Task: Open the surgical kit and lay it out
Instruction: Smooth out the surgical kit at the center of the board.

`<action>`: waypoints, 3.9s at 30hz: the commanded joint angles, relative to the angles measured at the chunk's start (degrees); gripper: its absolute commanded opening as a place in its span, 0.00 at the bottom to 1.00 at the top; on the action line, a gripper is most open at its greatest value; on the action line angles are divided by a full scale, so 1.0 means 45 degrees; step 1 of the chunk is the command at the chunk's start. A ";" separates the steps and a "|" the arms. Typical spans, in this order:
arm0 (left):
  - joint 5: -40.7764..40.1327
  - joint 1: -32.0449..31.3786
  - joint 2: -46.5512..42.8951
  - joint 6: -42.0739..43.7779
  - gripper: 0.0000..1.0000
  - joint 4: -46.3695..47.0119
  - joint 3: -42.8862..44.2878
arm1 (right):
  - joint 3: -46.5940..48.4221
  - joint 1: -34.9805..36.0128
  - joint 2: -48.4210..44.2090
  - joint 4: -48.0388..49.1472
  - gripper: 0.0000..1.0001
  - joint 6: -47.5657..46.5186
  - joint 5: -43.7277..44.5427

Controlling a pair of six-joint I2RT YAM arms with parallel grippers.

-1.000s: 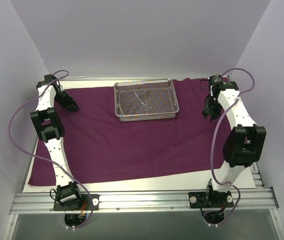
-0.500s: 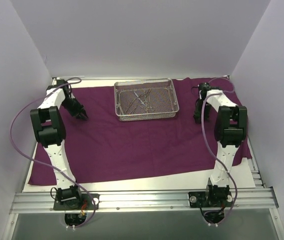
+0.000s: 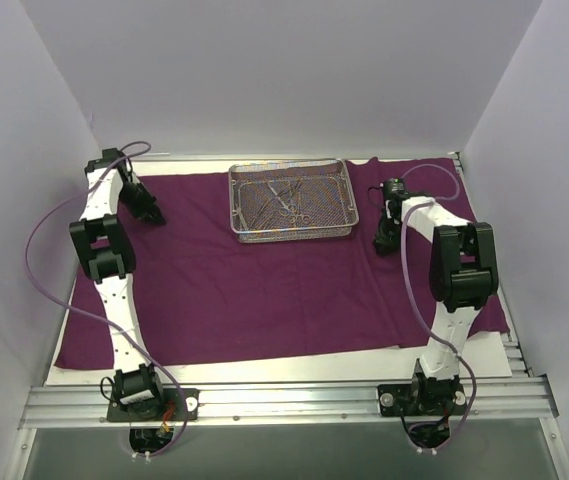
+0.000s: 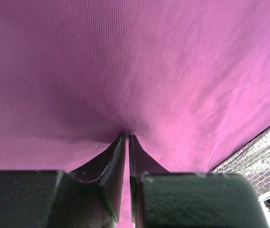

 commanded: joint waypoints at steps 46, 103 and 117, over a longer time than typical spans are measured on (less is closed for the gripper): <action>-0.0394 0.0852 -0.8003 0.0395 0.33 0.1798 -0.8485 | -0.0209 0.1983 -0.4184 -0.2563 0.37 -0.1354 -0.2383; -0.1818 0.2473 -0.3280 0.1040 0.02 0.0843 -0.7125 | -0.0700 0.7767 -0.0005 0.0097 0.00 -0.0160 -0.2404; -0.0355 0.1496 -0.5118 0.0415 0.03 0.1681 -0.7787 | -0.2397 0.1012 -0.4538 -0.2150 0.00 -0.0765 0.0527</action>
